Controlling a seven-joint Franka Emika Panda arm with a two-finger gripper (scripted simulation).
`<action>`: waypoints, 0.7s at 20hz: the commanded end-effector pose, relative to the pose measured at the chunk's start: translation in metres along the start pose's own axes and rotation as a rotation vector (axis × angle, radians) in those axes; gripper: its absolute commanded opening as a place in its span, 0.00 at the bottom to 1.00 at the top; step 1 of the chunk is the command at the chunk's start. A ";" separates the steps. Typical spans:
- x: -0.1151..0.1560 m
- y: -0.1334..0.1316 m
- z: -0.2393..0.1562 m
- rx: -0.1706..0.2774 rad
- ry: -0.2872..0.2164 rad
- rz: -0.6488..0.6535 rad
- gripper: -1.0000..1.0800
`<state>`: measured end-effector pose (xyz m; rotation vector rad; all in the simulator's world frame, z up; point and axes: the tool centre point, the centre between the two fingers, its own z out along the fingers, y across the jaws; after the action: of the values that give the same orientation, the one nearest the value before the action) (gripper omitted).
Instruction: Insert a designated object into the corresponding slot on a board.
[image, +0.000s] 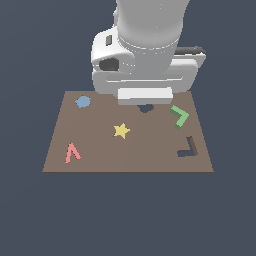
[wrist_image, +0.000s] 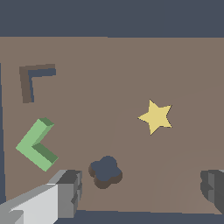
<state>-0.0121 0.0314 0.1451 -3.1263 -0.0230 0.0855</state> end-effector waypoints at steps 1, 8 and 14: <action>0.000 0.000 0.000 0.000 0.000 0.000 0.96; -0.002 -0.005 0.004 0.000 0.002 0.026 0.96; -0.007 -0.016 0.013 0.001 0.007 0.090 0.96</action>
<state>-0.0185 0.0437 0.1357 -3.1266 0.0904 0.0766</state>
